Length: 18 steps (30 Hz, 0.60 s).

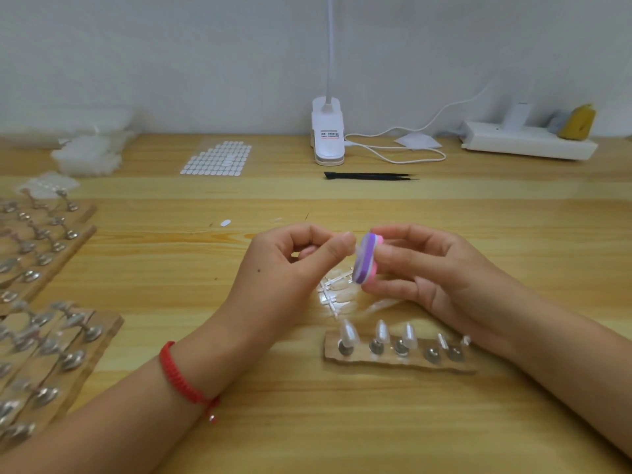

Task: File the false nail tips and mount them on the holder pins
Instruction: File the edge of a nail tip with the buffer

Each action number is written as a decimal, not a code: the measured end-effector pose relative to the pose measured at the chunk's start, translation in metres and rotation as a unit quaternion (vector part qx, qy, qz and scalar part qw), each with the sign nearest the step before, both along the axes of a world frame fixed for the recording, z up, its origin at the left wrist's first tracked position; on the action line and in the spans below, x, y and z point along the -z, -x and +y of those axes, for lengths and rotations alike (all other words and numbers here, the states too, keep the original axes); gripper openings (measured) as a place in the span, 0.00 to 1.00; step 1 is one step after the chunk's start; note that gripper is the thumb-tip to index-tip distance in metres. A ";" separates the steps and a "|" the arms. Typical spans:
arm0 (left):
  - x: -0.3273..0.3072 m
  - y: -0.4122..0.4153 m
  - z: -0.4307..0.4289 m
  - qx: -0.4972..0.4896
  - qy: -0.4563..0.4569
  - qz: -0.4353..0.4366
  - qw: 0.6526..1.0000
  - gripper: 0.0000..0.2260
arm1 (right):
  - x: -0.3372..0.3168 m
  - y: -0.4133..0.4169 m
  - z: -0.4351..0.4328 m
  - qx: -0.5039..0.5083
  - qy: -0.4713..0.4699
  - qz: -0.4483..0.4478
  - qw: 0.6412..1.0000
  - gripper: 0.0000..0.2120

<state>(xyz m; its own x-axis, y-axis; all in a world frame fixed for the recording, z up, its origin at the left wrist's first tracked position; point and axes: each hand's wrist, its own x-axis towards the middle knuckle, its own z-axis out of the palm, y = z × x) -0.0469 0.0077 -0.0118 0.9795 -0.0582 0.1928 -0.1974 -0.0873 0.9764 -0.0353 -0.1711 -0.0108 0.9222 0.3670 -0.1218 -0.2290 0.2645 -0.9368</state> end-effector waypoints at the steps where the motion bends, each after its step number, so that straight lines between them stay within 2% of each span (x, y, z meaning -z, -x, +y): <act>1: 0.000 0.000 0.000 -0.002 -0.001 -0.001 1.000 0.12 | 0.000 0.001 0.001 -0.013 0.009 -0.006 1.000 0.14; 6: -0.001 0.002 0.000 0.020 0.009 0.007 1.000 0.09 | 0.001 -0.002 -0.001 0.029 -0.030 0.019 0.999 0.16; 12: -0.001 -0.002 0.003 0.020 -0.001 0.009 1.000 0.10 | -0.001 0.003 0.001 -0.031 0.043 -0.016 0.998 0.12; 16: -0.002 0.000 0.002 0.050 -0.008 0.009 0.999 0.10 | 0.000 -0.001 -0.002 0.012 -0.017 0.017 1.000 0.13; 18: -0.002 -0.001 0.002 0.037 -0.003 0.001 0.999 0.10 | 0.000 -0.002 -0.002 -0.008 -0.011 0.010 1.000 0.13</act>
<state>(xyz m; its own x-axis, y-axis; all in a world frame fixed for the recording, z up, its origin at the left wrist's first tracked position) -0.0459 0.0094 -0.0097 0.9730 -0.1318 0.1894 -0.2008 -0.0792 0.9764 -0.0336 -0.1731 -0.0104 0.9138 0.3838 -0.1329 -0.2525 0.2804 -0.9261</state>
